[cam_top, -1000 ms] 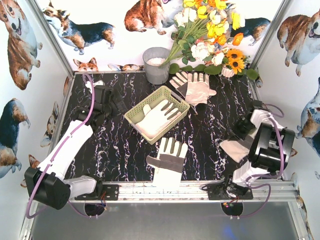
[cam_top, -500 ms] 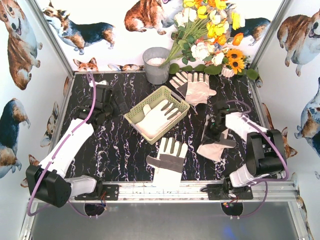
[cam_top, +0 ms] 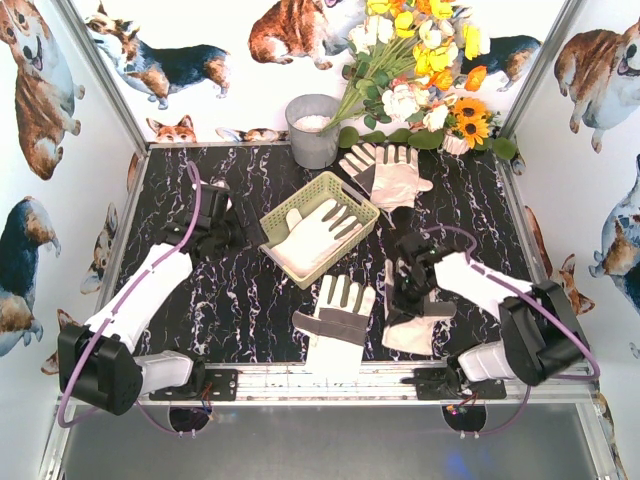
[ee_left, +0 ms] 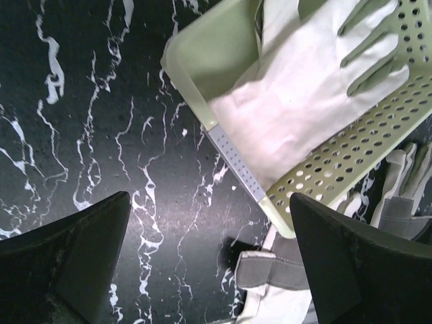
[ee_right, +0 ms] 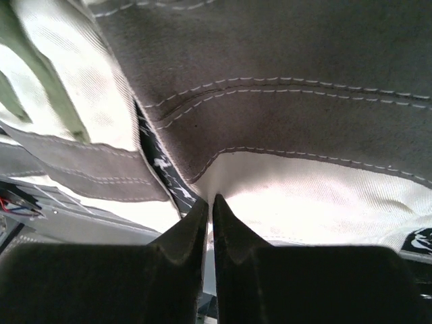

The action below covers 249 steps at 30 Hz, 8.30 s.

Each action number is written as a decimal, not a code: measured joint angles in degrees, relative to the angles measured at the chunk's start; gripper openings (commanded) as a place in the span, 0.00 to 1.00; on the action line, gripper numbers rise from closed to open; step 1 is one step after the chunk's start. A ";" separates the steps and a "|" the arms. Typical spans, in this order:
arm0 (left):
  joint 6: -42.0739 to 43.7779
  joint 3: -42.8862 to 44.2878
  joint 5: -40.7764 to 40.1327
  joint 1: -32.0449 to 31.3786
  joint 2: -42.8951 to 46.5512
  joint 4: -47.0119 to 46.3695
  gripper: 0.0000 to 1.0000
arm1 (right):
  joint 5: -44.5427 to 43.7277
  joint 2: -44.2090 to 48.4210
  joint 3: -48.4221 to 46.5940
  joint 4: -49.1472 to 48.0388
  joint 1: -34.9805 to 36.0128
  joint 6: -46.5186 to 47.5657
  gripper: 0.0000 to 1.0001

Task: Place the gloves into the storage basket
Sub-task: Move the glove to the center of the board, then pair the glove with the glove.

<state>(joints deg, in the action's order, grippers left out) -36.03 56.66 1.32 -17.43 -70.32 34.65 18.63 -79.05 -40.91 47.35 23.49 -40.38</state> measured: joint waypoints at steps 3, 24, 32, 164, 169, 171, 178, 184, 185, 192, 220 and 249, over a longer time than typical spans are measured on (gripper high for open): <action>-0.59 -1.33 2.32 0.00 0.46 0.42 0.96 | 1.33 2.49 2.95 0.50 0.31 -0.26 0.11; -13.53 -26.99 26.38 -3.76 3.58 -8.61 0.69 | 12.04 11.23 7.69 -14.36 0.52 -9.27 0.45; -18.23 -30.99 30.95 -12.68 -1.49 -19.45 0.70 | 12.87 3.08 8.04 -19.02 1.90 -9.64 0.45; -21.05 -9.05 6.64 -19.89 4.90 -6.25 0.87 | -18.23 1.07 -18.08 2.89 9.33 -17.70 0.03; -21.46 -9.46 5.79 -19.89 6.03 -5.84 0.87 | -17.40 -0.87 -19.80 0.66 11.61 -18.91 0.06; -21.49 -9.49 5.27 -19.87 6.34 -5.29 0.87 | -16.92 -2.45 -20.37 0.09 12.35 -19.12 0.07; -21.46 -10.73 4.39 -19.08 7.89 -4.33 0.87 | -14.51 -9.66 -22.88 -2.21 15.74 -19.34 0.09; -21.42 -12.74 5.09 -18.86 9.29 -4.55 0.87 | -10.80 -14.21 -24.35 -4.76 18.80 -19.32 0.18; -21.40 -13.27 5.27 -18.86 9.70 -4.81 0.87 | -9.88 -14.84 -24.37 -5.46 19.12 -19.30 0.21; -21.64 -17.18 7.26 -18.67 11.02 -5.79 0.88 | -4.59 -17.86 -24.39 -8.98 20.70 -18.08 0.54; -21.22 -22.36 14.10 -18.60 0.61 -16.74 0.42 | 5.97 -0.50 -3.28 -17.49 5.22 -6.16 0.57; -22.08 -24.79 14.10 -18.60 -4.35 -21.49 0.14 | 15.89 -7.26 7.78 -35.56 1.36 -6.19 0.10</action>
<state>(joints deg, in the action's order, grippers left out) -58.11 31.88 15.42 -36.03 -74.67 13.17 34.52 -86.30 -33.12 11.79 24.84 -46.57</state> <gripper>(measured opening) 0.212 0.242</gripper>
